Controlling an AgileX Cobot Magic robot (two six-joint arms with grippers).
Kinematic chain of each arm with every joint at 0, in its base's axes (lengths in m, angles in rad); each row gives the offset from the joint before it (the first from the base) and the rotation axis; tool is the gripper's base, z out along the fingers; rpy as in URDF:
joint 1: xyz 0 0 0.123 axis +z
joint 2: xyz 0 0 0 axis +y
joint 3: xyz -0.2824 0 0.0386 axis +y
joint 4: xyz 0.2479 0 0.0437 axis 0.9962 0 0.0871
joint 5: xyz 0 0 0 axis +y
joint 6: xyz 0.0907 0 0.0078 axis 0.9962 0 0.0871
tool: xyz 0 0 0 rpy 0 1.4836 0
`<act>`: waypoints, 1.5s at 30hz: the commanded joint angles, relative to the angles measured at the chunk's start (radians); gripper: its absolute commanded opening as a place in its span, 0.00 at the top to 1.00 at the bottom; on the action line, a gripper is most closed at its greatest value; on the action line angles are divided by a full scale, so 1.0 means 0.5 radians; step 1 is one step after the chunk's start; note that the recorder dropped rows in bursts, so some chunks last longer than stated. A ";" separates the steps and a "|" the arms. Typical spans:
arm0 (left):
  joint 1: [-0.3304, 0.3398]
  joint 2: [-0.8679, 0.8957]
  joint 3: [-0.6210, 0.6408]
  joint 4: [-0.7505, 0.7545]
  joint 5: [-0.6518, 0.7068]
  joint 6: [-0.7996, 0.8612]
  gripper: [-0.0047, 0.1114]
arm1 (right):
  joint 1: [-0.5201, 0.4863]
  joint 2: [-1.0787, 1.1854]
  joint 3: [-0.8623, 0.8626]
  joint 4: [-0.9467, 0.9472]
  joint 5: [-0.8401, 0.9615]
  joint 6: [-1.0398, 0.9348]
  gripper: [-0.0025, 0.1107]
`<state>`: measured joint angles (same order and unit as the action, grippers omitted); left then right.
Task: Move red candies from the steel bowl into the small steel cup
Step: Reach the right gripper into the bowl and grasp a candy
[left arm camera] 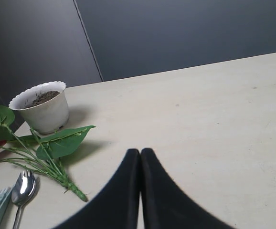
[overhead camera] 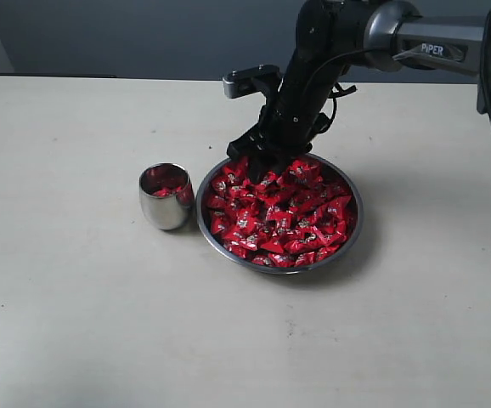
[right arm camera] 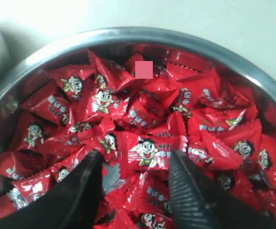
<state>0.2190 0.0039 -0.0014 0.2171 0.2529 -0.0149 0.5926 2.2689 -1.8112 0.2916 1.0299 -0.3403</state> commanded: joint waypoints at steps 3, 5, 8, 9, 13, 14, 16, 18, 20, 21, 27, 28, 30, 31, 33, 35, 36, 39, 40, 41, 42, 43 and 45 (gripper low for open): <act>-0.006 -0.008 0.003 0.009 -0.027 -0.007 0.96 | -0.004 0.037 0.004 -0.018 -0.025 0.001 0.59; -0.006 -0.008 0.003 0.009 -0.027 -0.007 0.96 | -0.004 0.052 0.004 -0.022 -0.025 0.001 0.59; -0.006 -0.008 0.003 0.009 -0.027 -0.007 0.96 | -0.004 0.064 0.004 -0.029 -0.048 0.001 0.59; -0.006 -0.008 0.003 0.009 -0.027 -0.007 0.96 | -0.004 0.064 0.004 -0.039 -0.056 0.005 0.60; -0.006 -0.008 0.003 0.009 -0.027 -0.007 0.96 | -0.004 0.064 0.004 -0.105 -0.083 0.078 0.83; -0.006 -0.008 0.003 0.009 -0.027 -0.007 0.96 | -0.004 0.066 0.004 -0.114 -0.083 0.082 0.92; -0.006 -0.008 0.003 0.009 -0.027 -0.007 0.96 | -0.004 0.066 0.004 -0.114 -0.078 0.107 0.98; -0.006 -0.008 0.003 0.009 -0.027 -0.007 0.96 | -0.004 0.066 0.004 -0.111 -0.069 0.120 0.98; -0.006 -0.008 0.003 0.009 -0.027 -0.007 0.96 | -0.004 0.058 0.004 -0.111 -0.058 0.131 0.98; -0.006 -0.008 0.003 0.009 -0.027 -0.007 0.96 | -0.004 0.053 0.004 -0.111 -0.050 0.139 0.97; -0.006 -0.008 0.003 0.009 -0.027 -0.007 0.96 | -0.004 0.044 0.004 -0.047 0.011 0.141 0.54; -0.006 -0.008 0.003 0.009 -0.027 -0.007 0.96 | -0.004 0.044 0.004 -0.042 0.011 0.141 0.46; -0.006 -0.008 0.003 0.009 -0.027 -0.007 0.96 | -0.004 0.053 0.004 -0.037 -0.012 0.141 0.43; -0.006 -0.008 0.003 0.009 -0.027 -0.007 0.96 | -0.004 0.062 0.004 -0.037 -0.021 0.141 0.46; -0.006 -0.008 0.003 0.009 -0.027 -0.007 0.96 | -0.004 0.074 0.004 -0.037 -0.047 0.141 0.56; -0.006 -0.008 0.003 0.009 -0.027 -0.007 0.96 | -0.004 0.093 0.004 -0.026 -0.062 0.141 0.65; -0.006 -0.008 0.003 0.009 -0.027 -0.007 0.96 | -0.004 0.100 0.004 -0.021 -0.065 0.141 0.70; -0.006 -0.008 0.003 0.009 -0.027 -0.007 0.96 | -0.004 0.096 0.004 -0.015 -0.057 0.149 0.91; -0.006 -0.008 0.003 0.009 -0.027 -0.007 0.96 | -0.004 0.088 0.004 -0.006 -0.057 0.149 0.99; -0.006 -0.008 0.003 0.009 -0.027 -0.007 0.96 | -0.004 0.085 0.004 -0.001 -0.057 0.158 0.98; -0.006 -0.008 0.003 0.009 -0.027 -0.007 0.96 | -0.004 0.074 0.004 0.008 -0.057 0.158 0.98; -0.006 -0.008 0.003 0.009 -0.027 -0.007 0.96 | -0.004 0.065 0.004 0.011 -0.057 0.158 0.98; -0.006 -0.008 0.003 0.009 -0.027 -0.007 0.96 | -0.004 0.037 0.004 0.011 -0.048 0.158 0.98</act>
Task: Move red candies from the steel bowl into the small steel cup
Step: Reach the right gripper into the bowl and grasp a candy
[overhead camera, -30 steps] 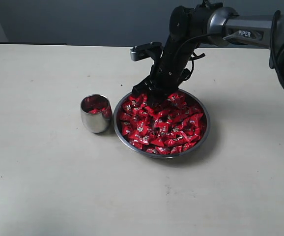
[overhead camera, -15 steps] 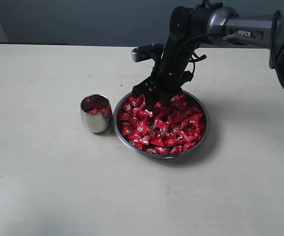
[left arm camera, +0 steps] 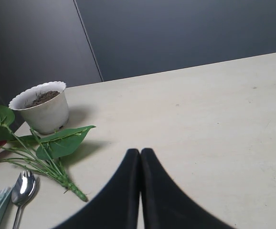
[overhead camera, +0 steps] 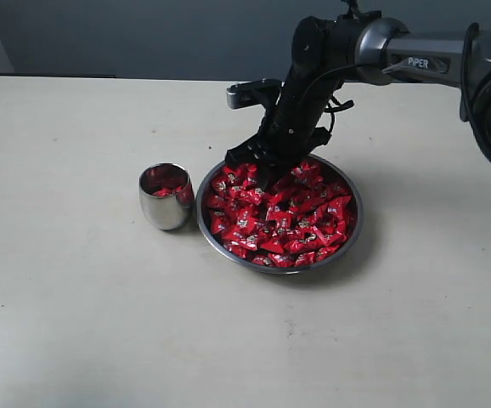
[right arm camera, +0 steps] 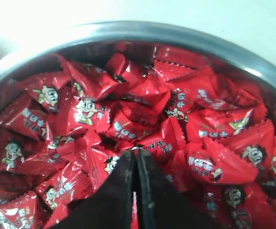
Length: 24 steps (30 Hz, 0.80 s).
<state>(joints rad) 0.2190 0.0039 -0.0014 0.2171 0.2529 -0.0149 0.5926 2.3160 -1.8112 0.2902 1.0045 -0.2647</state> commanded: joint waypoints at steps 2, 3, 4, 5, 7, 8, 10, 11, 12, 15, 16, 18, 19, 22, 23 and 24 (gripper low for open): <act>-0.006 -0.008 0.003 0.009 -0.027 -0.007 0.96 | -0.004 -0.086 0.004 0.014 0.003 0.007 0.99; -0.006 -0.008 0.003 0.009 -0.027 -0.007 0.96 | -0.004 -0.106 0.004 0.014 0.003 0.007 0.99; -0.006 -0.008 0.003 0.009 -0.027 -0.007 0.96 | -0.004 -0.115 0.004 0.014 0.003 0.007 0.99; -0.006 -0.008 0.003 0.009 -0.027 -0.007 0.96 | -0.004 -0.115 0.004 0.014 0.012 0.007 0.99; -0.006 -0.008 0.003 0.009 -0.027 -0.007 0.96 | -0.004 -0.120 0.004 0.035 0.046 0.007 0.97; -0.006 -0.008 0.003 0.009 -0.027 -0.007 0.96 | -0.004 -0.117 0.004 0.035 0.057 0.007 0.96; -0.006 -0.008 0.003 0.009 -0.027 -0.007 0.96 | -0.004 -0.113 0.004 0.035 0.061 0.007 0.93; -0.006 -0.008 0.003 0.009 -0.027 -0.007 0.96 | -0.004 -0.113 0.004 0.039 0.053 0.007 0.93; -0.006 -0.008 0.003 0.009 -0.027 -0.007 0.96 | -0.004 -0.113 0.004 0.057 0.039 0.007 0.94; -0.006 -0.008 0.003 0.009 -0.027 -0.007 0.96 | -0.004 -0.120 0.004 0.072 0.025 0.007 0.99; -0.006 -0.008 0.003 0.009 -0.027 -0.007 0.96 | -0.004 -0.120 0.004 0.072 0.025 0.007 0.99; -0.006 -0.008 0.003 0.009 -0.027 -0.007 0.96 | -0.004 -0.120 0.004 0.077 0.037 0.007 0.99; -0.006 -0.008 0.003 0.009 -0.027 -0.007 0.96 | -0.004 -0.116 0.004 0.077 0.045 0.007 0.99; -0.006 -0.008 0.003 0.009 -0.027 -0.007 0.96 | -0.004 -0.112 0.004 0.069 0.064 0.007 0.92; -0.006 -0.008 0.003 0.009 -0.027 -0.007 0.96 | -0.004 -0.112 0.004 0.069 0.064 0.007 0.85; -0.006 -0.008 0.003 0.009 -0.027 -0.007 0.96 | -0.004 -0.112 0.004 0.069 0.064 0.007 0.77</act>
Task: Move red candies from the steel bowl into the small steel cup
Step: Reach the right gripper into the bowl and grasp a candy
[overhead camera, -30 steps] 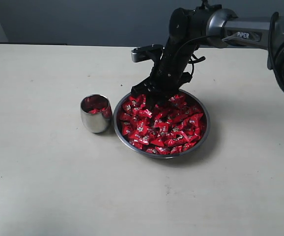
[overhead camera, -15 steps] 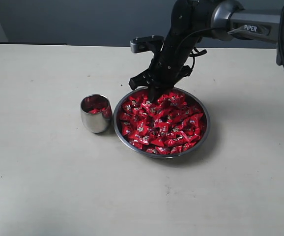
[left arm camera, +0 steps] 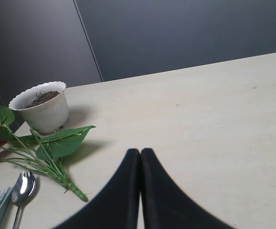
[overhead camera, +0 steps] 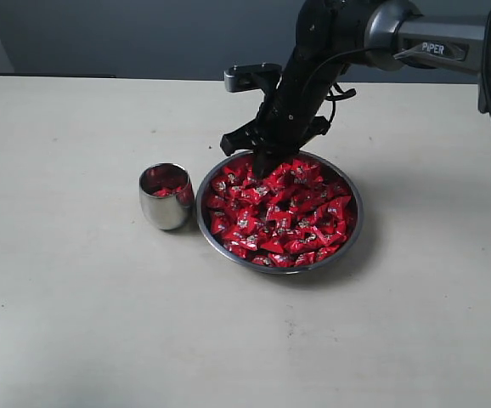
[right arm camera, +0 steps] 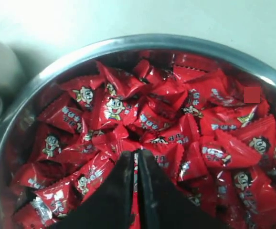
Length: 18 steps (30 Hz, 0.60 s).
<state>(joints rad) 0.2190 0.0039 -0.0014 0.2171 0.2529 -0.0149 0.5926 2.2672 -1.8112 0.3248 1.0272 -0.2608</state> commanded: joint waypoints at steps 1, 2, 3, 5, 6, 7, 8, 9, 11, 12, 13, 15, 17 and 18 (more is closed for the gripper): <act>-0.006 -0.008 0.003 0.009 -0.027 -0.007 0.96 | -0.004 -0.015 0.004 -0.001 0.018 -0.001 0.69; -0.006 -0.008 0.003 0.009 -0.027 -0.007 0.96 | -0.004 -0.015 0.004 -0.001 0.013 -0.001 0.62; -0.006 -0.008 0.003 0.009 -0.027 -0.007 0.96 | -0.004 -0.015 0.004 -0.005 0.006 -0.001 0.55; -0.006 -0.008 0.003 0.009 -0.027 -0.007 0.96 | -0.004 -0.006 0.004 -0.008 -0.005 -0.001 0.50; -0.006 -0.008 0.003 0.009 -0.027 -0.007 0.96 | -0.004 -0.002 0.004 -0.008 -0.004 -0.001 0.51; -0.006 -0.008 0.003 0.009 -0.027 -0.007 0.96 | -0.004 0.012 0.004 -0.009 -0.004 -0.001 0.51; -0.006 -0.008 0.003 0.009 -0.027 -0.007 0.96 | -0.004 0.023 0.004 -0.009 0.005 -0.001 0.51; -0.006 -0.008 0.003 0.009 -0.027 -0.007 0.96 | -0.004 0.046 0.004 -0.017 0.015 -0.001 0.51; -0.006 -0.008 0.003 0.009 -0.027 -0.007 0.96 | -0.004 0.081 0.004 -0.031 0.033 -0.001 0.51; -0.006 -0.008 0.003 0.009 -0.027 -0.007 0.96 | -0.004 0.099 0.004 -0.036 0.048 -0.001 0.51; -0.006 -0.008 0.003 0.009 -0.027 -0.007 0.96 | -0.004 0.120 0.004 -0.040 0.053 0.004 0.51; -0.006 -0.008 0.003 0.009 -0.027 -0.007 0.96 | -0.004 0.140 0.004 -0.040 0.049 0.008 0.56; -0.006 -0.008 0.003 0.009 -0.027 -0.007 0.96 | -0.004 0.134 0.004 -0.036 0.036 0.016 0.76; -0.006 -0.008 0.003 0.009 -0.027 -0.007 0.96 | -0.004 0.114 0.004 -0.036 0.026 0.016 0.89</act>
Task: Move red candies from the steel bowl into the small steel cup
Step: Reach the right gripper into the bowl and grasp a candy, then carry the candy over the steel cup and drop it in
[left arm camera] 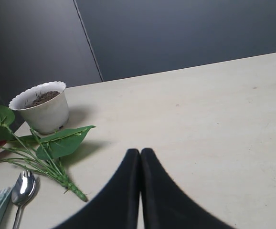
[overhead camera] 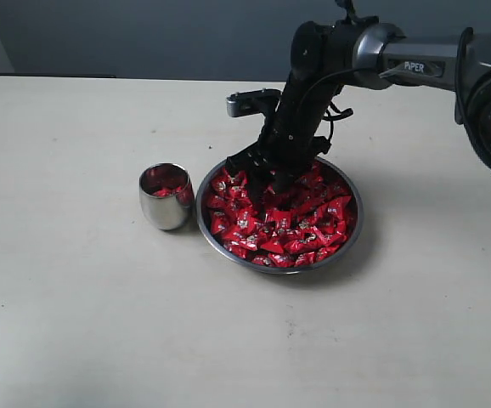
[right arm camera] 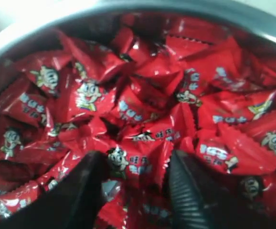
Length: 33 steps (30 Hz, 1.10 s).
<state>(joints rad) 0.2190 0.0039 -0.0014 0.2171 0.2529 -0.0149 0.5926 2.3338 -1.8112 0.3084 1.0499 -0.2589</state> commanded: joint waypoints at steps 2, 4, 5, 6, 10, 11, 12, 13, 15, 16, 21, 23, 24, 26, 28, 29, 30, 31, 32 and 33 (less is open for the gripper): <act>-0.006 -0.008 0.003 0.009 -0.027 -0.007 0.96 | -0.004 -0.069 0.004 -0.012 -0.053 0.018 0.96; -0.006 -0.008 0.003 0.009 -0.027 -0.007 0.96 | -0.004 -0.142 0.004 -0.033 -0.084 0.017 0.96; -0.006 -0.008 0.003 0.009 -0.027 -0.007 0.96 | -0.004 -0.173 0.004 -0.033 -0.090 0.017 0.96; -0.006 -0.008 0.003 0.009 -0.027 -0.007 0.96 | -0.004 -0.213 0.004 -0.033 -0.095 0.017 0.96; -0.006 -0.008 0.003 0.009 -0.027 -0.007 0.96 | -0.004 -0.341 0.004 -0.024 -0.119 0.017 0.99; -0.006 -0.008 0.003 0.009 -0.027 -0.007 0.96 | -0.004 -0.365 0.004 0.008 -0.119 0.017 0.99; -0.006 -0.008 0.003 0.009 -0.027 -0.007 0.96 | 0.001 -0.381 0.004 0.065 -0.119 -0.008 0.99; -0.006 -0.008 0.003 0.009 -0.027 -0.007 0.96 | 0.006 -0.396 0.004 0.141 -0.119 -0.050 0.99; -0.006 -0.008 0.003 0.009 -0.027 -0.007 0.96 | 0.036 -0.405 0.004 0.295 -0.127 -0.148 0.99; -0.006 -0.008 0.003 0.009 -0.027 -0.007 0.96 | 0.055 -0.405 0.004 0.378 -0.136 -0.202 0.99; -0.006 -0.008 0.003 0.009 -0.027 -0.007 0.96 | 0.213 -0.354 0.000 0.522 -0.253 -0.291 0.99; -0.006 -0.008 0.003 0.009 -0.027 -0.007 0.96 | 0.275 -0.322 0.000 0.526 -0.314 -0.302 0.99; -0.006 -0.008 0.003 0.009 -0.027 -0.007 0.96 | 0.297 -0.307 0.000 0.522 -0.340 -0.305 0.99; -0.006 -0.008 0.003 0.009 -0.027 -0.007 0.96 | 0.338 -0.279 0.000 0.518 -0.401 -0.320 0.99; -0.006 -0.008 0.003 0.009 -0.027 -0.007 0.96 | 0.356 -0.249 0.000 0.522 -0.422 -0.320 0.98; -0.006 -0.008 0.003 0.009 -0.027 -0.007 0.96 | 0.360 -0.231 0.000 0.522 -0.422 -0.320 0.97; -0.006 -0.008 0.003 0.009 -0.027 -0.007 0.96 | 0.360 -0.227 0.000 0.522 -0.422 -0.320 0.94; -0.006 -0.008 0.003 0.009 -0.027 -0.007 0.96 | 0.360 -0.218 0.000 0.501 -0.422 -0.320 0.89; -0.006 -0.008 0.003 0.009 -0.027 -0.007 0.96 | 0.354 -0.218 0.000 0.491 -0.422 -0.320 0.81; -0.006 -0.008 0.003 0.009 -0.027 -0.007 0.96 | 0.352 -0.222 0.000 0.487 -0.422 -0.320 0.65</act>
<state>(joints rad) 0.2190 0.0039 -0.0014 0.2171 0.2529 -0.0149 0.7730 2.2265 -1.8072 0.5612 0.8528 -0.4084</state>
